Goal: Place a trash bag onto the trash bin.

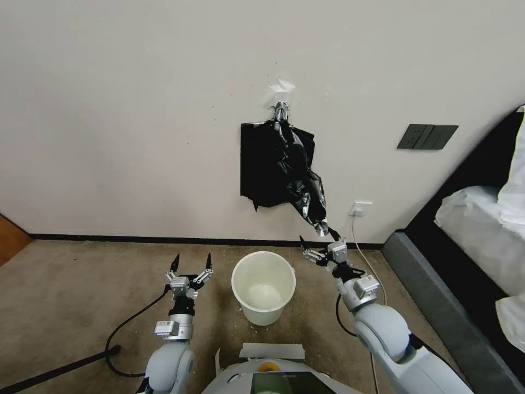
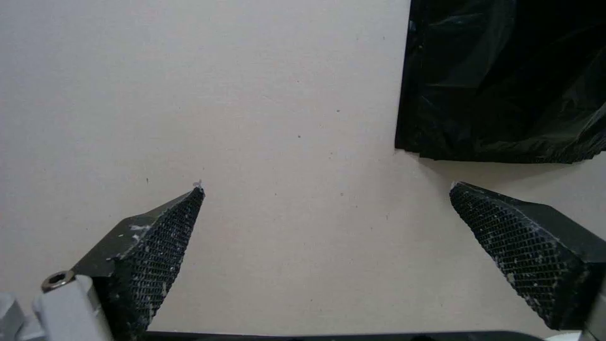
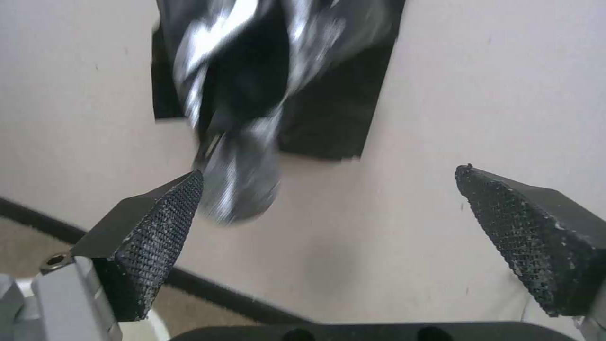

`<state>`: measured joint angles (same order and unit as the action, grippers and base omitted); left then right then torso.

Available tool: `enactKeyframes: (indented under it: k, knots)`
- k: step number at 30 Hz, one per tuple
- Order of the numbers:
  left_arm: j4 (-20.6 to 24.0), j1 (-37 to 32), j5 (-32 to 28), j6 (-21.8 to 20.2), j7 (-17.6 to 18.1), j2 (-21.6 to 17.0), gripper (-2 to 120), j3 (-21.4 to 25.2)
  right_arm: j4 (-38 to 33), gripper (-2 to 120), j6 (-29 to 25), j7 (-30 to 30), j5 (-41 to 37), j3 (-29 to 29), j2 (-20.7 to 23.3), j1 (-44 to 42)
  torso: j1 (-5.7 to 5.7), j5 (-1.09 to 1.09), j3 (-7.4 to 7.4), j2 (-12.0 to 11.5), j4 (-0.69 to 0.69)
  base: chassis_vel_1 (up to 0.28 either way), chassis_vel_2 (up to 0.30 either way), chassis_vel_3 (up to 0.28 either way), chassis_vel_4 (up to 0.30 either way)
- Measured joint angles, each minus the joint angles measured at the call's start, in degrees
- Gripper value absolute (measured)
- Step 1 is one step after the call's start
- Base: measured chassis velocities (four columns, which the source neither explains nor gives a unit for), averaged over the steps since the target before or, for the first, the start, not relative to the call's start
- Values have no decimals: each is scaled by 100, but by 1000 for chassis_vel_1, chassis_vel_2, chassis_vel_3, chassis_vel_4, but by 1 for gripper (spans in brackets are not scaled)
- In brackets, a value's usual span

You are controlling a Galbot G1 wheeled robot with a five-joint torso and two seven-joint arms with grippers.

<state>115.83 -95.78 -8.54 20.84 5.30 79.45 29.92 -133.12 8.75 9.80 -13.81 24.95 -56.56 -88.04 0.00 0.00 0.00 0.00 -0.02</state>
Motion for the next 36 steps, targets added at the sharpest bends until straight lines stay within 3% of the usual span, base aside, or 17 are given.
enactKeyframes:
  k: [5,11,13,17,20,21,23,26,28,36]
  knots:
    - [0,-14,-1,8,0,-3,100,11,-141,100,5,2,-70,-133,224,437,0,0,0,0,1,0,0,0,0]
    - [11,-22,-1,12,0,26,100,7,118,100,296,48,107,-782,870,1720,0,0,0,0,2,0,0,0,0]
    - [23,-25,6,11,1,52,100,7,213,100,662,260,-139,-1369,1219,2643,0,0,1,0,3,0,0,0,0]
    - [30,-27,37,7,2,111,100,-4,346,100,1039,498,-469,-2045,1492,3599,0,-1,1,0,1,0,0,0,0]
    - [32,-26,52,6,1,128,100,-5,414,100,1201,592,-581,-2366,1562,4069,0,0,1,0,0,0,0,0,0]
    - [32,-20,56,5,1,148,100,11,547,100,1465,762,-817,-2856,1582,4699,0,-1,1,0,3,0,0,0,0]
    - [32,-7,54,5,2,156,100,23,691,99,1582,863,-894,-3145,1550,5034,0,-2,1,0,2,0,0,0,0]
    - [32,-5,47,5,3,166,100,36,834,94,1742,962,-1028,-3410,1475,5330,0,1,1,0,1,0,0,0,0]
    - [30,22,34,5,5,167,100,45,972,85,1927,1063,-1107,-3639,1398,5581,0,-1,1,0,2,0,0,0,0]
    - [24,48,-1,6,6,180,100,112,929,59,2312,1505,-1559,-3718,1382,5702,0,0,1,0,1,0,0,0,0]
